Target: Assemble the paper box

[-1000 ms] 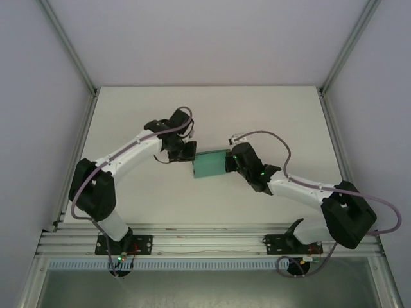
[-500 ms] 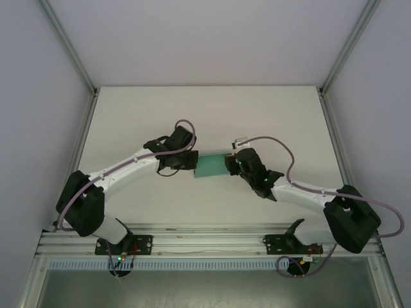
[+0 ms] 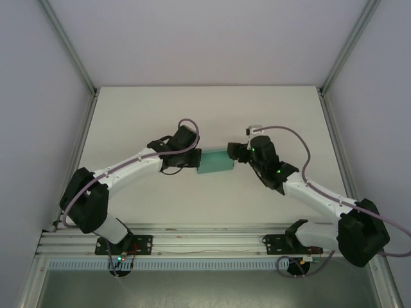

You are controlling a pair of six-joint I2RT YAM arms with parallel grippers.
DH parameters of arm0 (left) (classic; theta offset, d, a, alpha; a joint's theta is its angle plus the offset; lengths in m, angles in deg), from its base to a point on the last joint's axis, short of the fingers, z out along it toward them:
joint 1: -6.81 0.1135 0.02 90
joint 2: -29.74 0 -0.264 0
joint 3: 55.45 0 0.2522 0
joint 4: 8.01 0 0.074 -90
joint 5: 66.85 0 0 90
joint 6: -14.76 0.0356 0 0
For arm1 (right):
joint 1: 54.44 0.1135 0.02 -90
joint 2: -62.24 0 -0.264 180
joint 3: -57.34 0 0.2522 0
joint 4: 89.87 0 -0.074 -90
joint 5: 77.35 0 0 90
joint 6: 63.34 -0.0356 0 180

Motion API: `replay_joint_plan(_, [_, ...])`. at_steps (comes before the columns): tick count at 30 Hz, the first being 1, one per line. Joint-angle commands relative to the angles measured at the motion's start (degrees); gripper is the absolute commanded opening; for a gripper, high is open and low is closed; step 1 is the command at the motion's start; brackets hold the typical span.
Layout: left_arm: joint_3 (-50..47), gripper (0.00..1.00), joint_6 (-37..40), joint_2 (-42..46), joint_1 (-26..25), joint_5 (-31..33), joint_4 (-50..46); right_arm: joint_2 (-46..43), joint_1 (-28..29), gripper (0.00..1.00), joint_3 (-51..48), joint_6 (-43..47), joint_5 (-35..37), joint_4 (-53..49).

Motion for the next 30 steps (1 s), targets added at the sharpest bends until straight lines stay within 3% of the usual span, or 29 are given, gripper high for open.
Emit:
replay_joint_plan(1, [-1.1,0.0,1.5,-4.2,-0.1,2.5,-7.0,4.6,-1.8,0.71,4.1,-2.1,-2.0,-3.7])
replay_joint_plan(5, [-0.8,0.0,1.8,-4.1,-0.1,1.7,-5.9,9.2,-2.5,0.62,4.1,-2.4,-3.2,-5.3])
replay_joint_plan(9, [0.2,0.08,3.1,-3.4,0.0,1.6,-6.5,10.9,-3.0,0.59,-1.2,-4.8,-2.7,-0.5])
replay_joint_plan(17, [7.2,0.54,7.2,-1.0,1.6,-5.5,-13.2,14.0,-3.2,0.55,-6.2,-7.3,-4.0,2.5])
replay_joint_plan(24, [8.5,0.59,3.8,-1.3,8.1,-16.6,-9.0,15.1,-3.2,0.53,-6.7,-7.2,-3.7,3.2])
replay_joint_plan(30, [8.2,0.59,3.8,-4.7,9.6,-15.6,-5.4,16.0,-3.1,0.51,-6.8,-6.9,-4.4,3.4])
